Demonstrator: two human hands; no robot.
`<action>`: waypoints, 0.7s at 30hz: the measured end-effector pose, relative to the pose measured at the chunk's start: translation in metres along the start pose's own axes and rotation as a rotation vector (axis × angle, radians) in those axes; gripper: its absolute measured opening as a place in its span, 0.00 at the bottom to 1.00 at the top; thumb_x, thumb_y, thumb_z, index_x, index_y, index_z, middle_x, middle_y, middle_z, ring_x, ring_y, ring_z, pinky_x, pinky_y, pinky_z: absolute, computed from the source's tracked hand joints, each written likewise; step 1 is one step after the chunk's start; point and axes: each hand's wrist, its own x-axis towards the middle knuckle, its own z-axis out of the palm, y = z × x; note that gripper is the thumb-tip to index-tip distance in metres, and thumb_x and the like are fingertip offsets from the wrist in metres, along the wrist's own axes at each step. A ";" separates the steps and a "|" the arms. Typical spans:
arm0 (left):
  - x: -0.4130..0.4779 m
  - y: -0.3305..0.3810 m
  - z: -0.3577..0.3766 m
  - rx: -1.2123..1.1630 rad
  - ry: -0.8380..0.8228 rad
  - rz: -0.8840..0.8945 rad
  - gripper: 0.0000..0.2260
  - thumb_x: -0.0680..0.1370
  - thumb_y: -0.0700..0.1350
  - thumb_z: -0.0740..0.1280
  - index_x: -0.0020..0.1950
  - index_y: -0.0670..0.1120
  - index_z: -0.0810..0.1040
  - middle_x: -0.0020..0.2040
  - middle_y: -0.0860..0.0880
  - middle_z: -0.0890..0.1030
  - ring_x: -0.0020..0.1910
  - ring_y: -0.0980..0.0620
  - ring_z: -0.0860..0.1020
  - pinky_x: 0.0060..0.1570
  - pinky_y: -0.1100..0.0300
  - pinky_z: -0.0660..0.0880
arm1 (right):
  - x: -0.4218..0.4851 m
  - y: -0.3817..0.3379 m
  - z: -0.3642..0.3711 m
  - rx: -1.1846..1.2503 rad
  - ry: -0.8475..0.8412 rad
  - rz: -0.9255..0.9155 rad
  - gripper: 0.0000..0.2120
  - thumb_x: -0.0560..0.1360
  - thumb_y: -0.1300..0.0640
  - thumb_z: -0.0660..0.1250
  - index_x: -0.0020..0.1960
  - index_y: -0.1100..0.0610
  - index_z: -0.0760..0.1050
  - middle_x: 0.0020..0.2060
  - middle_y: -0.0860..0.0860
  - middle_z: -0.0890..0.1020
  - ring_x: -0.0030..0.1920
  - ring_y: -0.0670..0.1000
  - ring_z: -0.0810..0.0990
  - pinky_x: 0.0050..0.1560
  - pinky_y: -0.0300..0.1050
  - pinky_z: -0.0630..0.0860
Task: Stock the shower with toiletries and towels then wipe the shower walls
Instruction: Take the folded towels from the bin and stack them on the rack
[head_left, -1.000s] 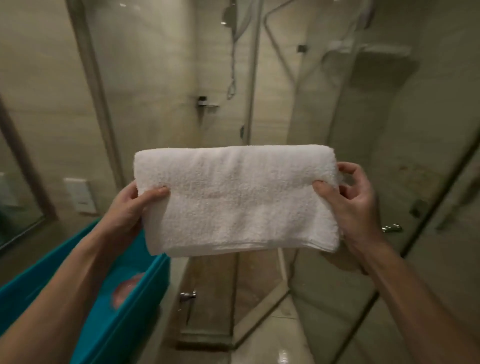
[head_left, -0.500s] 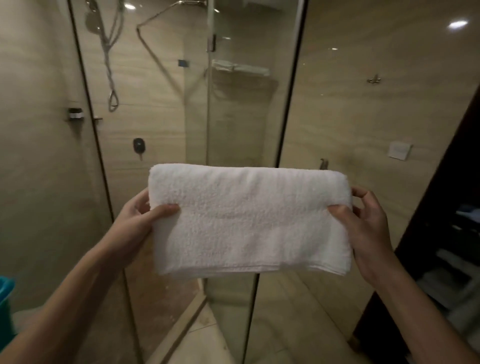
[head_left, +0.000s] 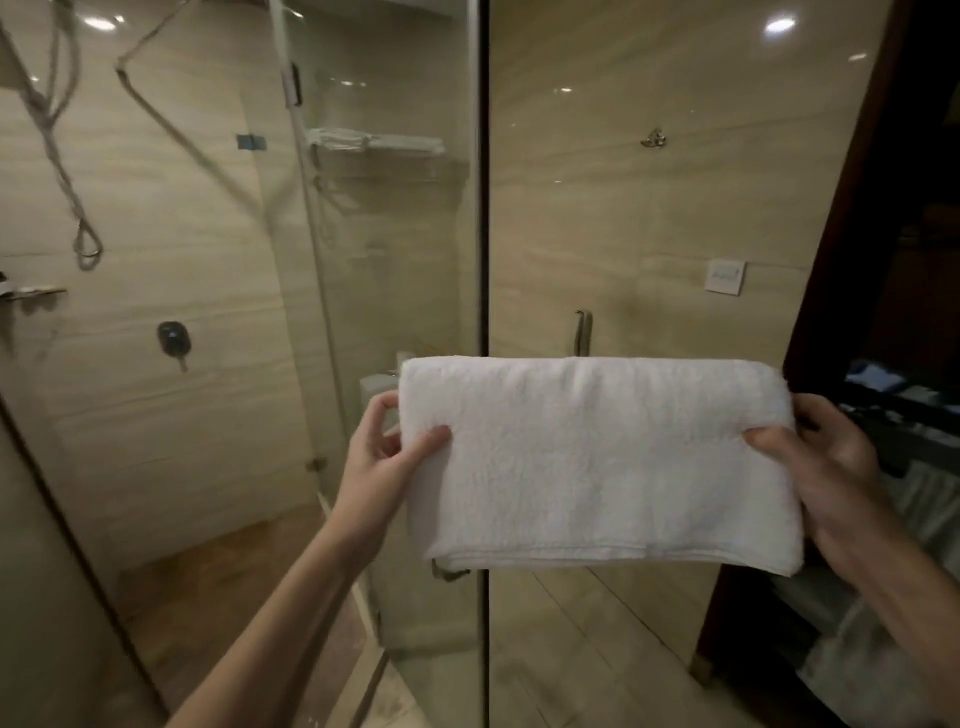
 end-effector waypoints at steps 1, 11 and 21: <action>0.011 -0.008 0.008 -0.016 -0.004 -0.011 0.16 0.76 0.46 0.73 0.62 0.50 0.74 0.51 0.45 0.85 0.49 0.43 0.85 0.44 0.49 0.83 | 0.003 0.003 -0.003 -0.005 0.019 0.000 0.15 0.75 0.63 0.70 0.60 0.56 0.75 0.50 0.51 0.82 0.46 0.50 0.82 0.38 0.46 0.76; 0.124 -0.086 0.129 -0.066 -0.116 -0.099 0.13 0.75 0.44 0.75 0.57 0.50 0.77 0.48 0.44 0.86 0.43 0.44 0.85 0.37 0.53 0.80 | 0.092 0.050 -0.063 -0.163 0.178 0.083 0.12 0.74 0.64 0.72 0.54 0.56 0.75 0.45 0.50 0.82 0.45 0.50 0.81 0.40 0.45 0.75; 0.282 -0.147 0.279 -0.087 -0.051 -0.111 0.16 0.75 0.49 0.74 0.61 0.54 0.76 0.50 0.53 0.85 0.46 0.52 0.85 0.41 0.52 0.81 | 0.302 0.125 -0.111 -0.155 0.155 0.082 0.14 0.75 0.58 0.73 0.57 0.49 0.73 0.49 0.45 0.80 0.47 0.47 0.80 0.38 0.44 0.74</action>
